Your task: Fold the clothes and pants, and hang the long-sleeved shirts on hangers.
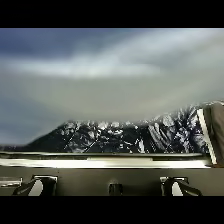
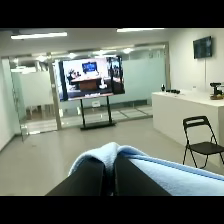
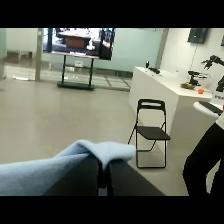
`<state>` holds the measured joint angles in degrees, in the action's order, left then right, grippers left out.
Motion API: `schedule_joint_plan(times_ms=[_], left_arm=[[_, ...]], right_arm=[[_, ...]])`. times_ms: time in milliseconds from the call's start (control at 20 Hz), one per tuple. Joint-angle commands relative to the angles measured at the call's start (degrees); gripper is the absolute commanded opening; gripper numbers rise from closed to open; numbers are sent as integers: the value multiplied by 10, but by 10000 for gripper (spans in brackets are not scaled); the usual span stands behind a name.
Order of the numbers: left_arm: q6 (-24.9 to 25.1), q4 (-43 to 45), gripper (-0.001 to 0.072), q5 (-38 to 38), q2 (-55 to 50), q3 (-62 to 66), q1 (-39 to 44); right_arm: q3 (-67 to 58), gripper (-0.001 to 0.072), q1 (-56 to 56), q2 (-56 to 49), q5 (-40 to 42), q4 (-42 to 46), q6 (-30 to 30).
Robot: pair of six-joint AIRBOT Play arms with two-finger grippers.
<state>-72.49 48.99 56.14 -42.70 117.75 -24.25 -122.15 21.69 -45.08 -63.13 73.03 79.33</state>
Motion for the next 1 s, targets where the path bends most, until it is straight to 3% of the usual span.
schedule_joint_plan(times_ms=[0, 150, 300, 400, 550, 650, 800, 950], left_arm=[[-27, 12, 22, -19, 19, 0, 0], [-59, 39, 20, 45, -9, 0, 0], [-118, 59, 20, 240, -84, -40, 4], [-109, 67, 21, 283, -131, -152, 45], [-97, 100, 21, 200, -187, -384, 109], [-100, 90, 21, 113, -238, -495, 124], [-104, 71, 22, 17, -339, -521, 125], [-102, 67, 22, -49, -406, -479, 128]], right_arm=[[-3, 40, -1, 8, 12, 24, 48], [-3, 39, -1, -25, -60, 23, 80], [52, 38, -2, -109, -292, -29, 99], [180, 37, -29, -176, -369, -38, 96], [366, 37, -119, -264, -272, 50, 92], [412, 37, -159, -343, -191, 71, 117], [402, 38, -172, -453, -91, 51, 177], [400, 39, -172, -484, 67, 33, 216]])
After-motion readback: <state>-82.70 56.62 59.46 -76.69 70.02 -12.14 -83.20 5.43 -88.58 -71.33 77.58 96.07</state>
